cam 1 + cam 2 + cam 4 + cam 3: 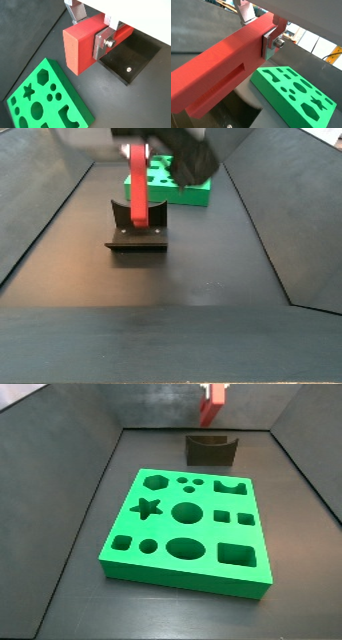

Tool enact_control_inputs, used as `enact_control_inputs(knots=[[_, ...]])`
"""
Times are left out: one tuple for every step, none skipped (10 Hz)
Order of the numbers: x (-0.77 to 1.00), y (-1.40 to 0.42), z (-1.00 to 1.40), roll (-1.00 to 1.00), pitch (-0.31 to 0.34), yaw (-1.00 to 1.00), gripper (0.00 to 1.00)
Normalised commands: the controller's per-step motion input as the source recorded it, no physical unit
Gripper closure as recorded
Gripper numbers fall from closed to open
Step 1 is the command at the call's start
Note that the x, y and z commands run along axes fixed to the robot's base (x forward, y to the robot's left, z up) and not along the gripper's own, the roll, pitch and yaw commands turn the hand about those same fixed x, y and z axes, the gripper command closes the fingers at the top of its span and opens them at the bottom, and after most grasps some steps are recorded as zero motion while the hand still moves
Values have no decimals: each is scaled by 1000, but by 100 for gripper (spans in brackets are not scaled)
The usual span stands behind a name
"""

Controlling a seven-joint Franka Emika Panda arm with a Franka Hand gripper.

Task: Pick up the double-square object. Move up. Place the double-square object on the fixture. Regrasp the double-square object. Move to above the board. Insert the double-square object.
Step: Place the double-square object on the fixture.

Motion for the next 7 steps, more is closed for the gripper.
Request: enact_control_inputs(knots=[[155,138,-1000,-885,272,-173,100],[162,141,-1000,-663,200,-217,100],[167,144,-1000,-551,159,-233,100],[181,147,-1000,-325,96,-241,100],[170,174,-1000,-194,58,-240,100],[170,174,-1000,-194,58,-240,100],[181,192,-1000,-175,38,-240,100]])
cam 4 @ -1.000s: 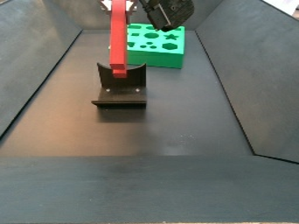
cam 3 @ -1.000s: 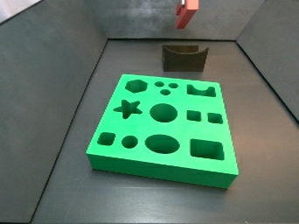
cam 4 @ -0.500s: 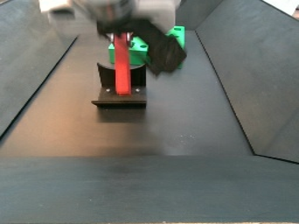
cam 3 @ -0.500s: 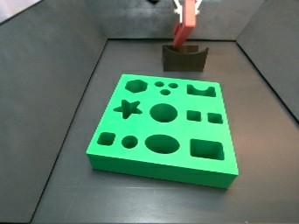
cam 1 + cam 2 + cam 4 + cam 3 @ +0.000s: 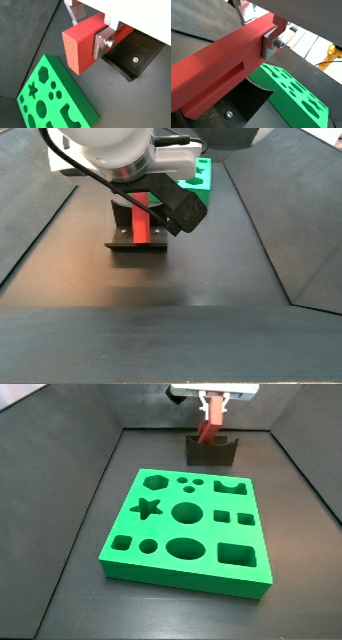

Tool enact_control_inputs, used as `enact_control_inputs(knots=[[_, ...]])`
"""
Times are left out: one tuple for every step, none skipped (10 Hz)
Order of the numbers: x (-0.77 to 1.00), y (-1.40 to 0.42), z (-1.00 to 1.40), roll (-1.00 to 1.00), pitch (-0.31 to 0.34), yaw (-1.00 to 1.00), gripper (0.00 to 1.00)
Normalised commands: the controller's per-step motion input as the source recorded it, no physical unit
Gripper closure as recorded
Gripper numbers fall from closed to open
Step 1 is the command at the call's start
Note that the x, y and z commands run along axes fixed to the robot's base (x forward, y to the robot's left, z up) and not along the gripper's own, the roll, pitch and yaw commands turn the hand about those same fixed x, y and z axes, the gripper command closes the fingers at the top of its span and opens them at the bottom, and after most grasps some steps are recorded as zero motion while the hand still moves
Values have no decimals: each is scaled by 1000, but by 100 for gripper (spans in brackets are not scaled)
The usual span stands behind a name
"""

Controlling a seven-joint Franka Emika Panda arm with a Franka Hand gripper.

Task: Pick up the double-square object. Move up. Place the double-square object on the fixture. Regrasp the double-square object. Move to above the board. Insert the double-square object.
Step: Place the double-square object on the fixture, then regrasp the double-square object.

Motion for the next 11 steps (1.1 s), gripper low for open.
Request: enact_control_inputs(knots=[[172,186,-1000,-173,40,-224,100],[161,180,-1000,-170,40,-206,100],[134,176,-1000,-152,30,-182,100],[122,170,-1000,-138,21,-173,100],[105,160,-1000,-117,10,-155,100],[0,-500,-167,0,0,0,100],[0,0,0,0,0,0,0],[0,0,1000,17,-11,-33,0],[-1,2,1000,23,-11,-28,0],[-18,5,1000,31,3,-10,0],[-20,8,1000,36,3,-4,0]])
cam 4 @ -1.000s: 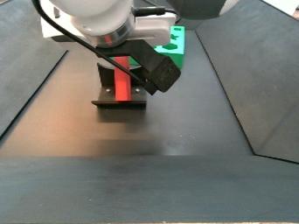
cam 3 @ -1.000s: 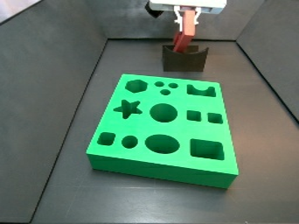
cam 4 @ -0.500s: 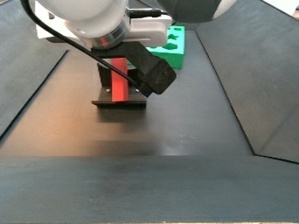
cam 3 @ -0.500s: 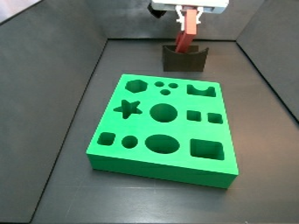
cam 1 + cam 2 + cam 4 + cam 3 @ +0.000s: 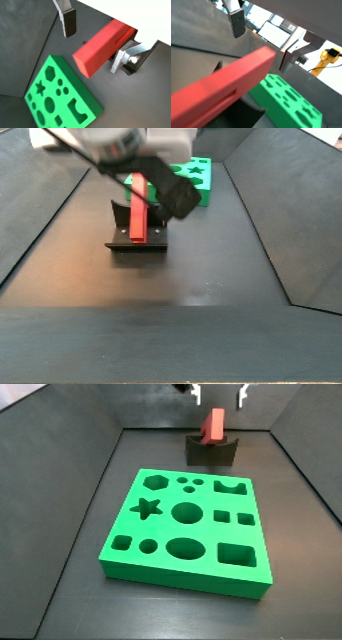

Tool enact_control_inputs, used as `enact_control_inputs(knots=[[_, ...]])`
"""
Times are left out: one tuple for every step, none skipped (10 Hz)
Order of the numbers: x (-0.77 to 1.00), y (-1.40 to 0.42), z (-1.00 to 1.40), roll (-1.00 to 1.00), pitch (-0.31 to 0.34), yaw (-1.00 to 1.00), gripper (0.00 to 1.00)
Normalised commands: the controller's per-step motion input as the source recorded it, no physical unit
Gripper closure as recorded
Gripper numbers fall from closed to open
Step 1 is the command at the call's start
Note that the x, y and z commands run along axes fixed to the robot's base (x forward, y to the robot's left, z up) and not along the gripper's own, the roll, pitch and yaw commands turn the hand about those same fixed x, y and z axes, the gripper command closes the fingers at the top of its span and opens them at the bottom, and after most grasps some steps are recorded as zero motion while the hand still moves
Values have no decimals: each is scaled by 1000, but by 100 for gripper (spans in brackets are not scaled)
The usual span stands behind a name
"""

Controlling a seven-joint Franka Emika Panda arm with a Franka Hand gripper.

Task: Pick up the double-square object. Move up. Place the double-square object on the fixture. Regrasp the double-square object. Move to above the board. Insert the double-square object.
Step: Regrasp the double-square object.

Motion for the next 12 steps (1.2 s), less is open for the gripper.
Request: enact_control_inputs(knots=[[-31,10,1000,42,20,5,0],[-32,12,888,41,29,7,0],[-32,14,633,36,36,3,0],[-31,13,504,33,39,0,0],[-27,13,240,32,49,-4,0],[24,-1000,347,1000,54,18,0],[36,-1000,276,1000,52,18,0],[2,-1000,260,1000,47,17,0],[-36,-894,156,1000,38,17,0],[-42,-772,110,1000,35,17,0],[-34,-513,60,1000,32,16,0],[-29,-310,34,1000,30,16,0]])
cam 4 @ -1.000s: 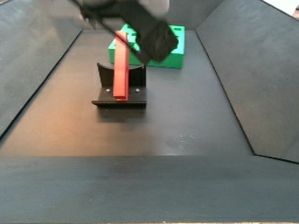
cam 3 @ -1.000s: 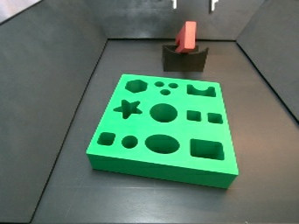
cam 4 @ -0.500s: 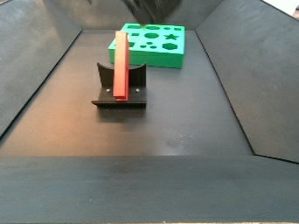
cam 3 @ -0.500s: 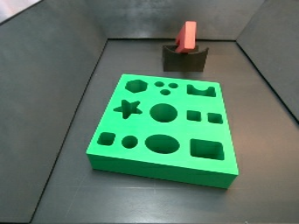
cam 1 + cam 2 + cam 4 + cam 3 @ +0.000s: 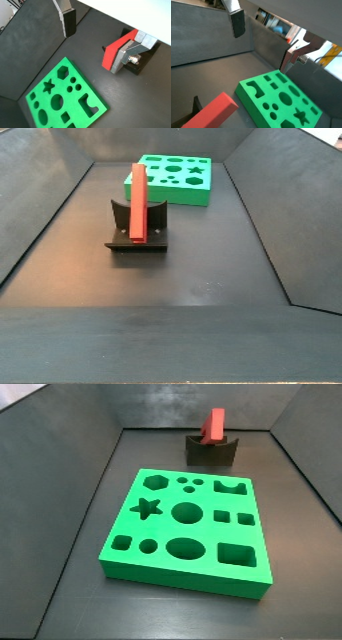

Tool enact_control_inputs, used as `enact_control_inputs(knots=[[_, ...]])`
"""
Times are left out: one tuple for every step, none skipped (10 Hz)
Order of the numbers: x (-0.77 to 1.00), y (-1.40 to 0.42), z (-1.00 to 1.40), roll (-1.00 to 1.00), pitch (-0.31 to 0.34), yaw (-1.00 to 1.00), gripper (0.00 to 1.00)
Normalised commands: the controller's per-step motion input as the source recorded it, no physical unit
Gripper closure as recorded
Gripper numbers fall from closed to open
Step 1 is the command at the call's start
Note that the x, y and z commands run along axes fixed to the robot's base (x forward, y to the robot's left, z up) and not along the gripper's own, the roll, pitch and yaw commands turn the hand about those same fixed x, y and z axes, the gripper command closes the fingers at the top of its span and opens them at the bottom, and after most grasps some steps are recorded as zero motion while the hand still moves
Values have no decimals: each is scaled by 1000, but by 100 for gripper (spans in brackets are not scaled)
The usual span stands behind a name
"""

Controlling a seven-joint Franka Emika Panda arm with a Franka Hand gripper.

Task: Pick up the double-square object. Move up. Place the double-square object on the fixture. Regrasp the double-square object. Move to above the board. Insert the double-square object.
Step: Regrasp the double-square object.

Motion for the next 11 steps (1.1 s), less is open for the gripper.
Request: enact_control_inputs(knots=[[-23,-113,19,1000,28,17,0],[-18,-36,19,1000,27,17,0],[-13,-47,4,1000,23,18,0],[-8,-38,5,1000,20,18,0],[-6,-26,6,1000,17,19,0],[2,-22,5,1000,15,20,0],[6,-21,5,1000,15,22,0],[5,-20,3,1000,19,22,0],[8,-18,4,1000,26,25,0],[21,-21,4,1000,32,27,0],[28,-24,-2,1000,37,27,0]])
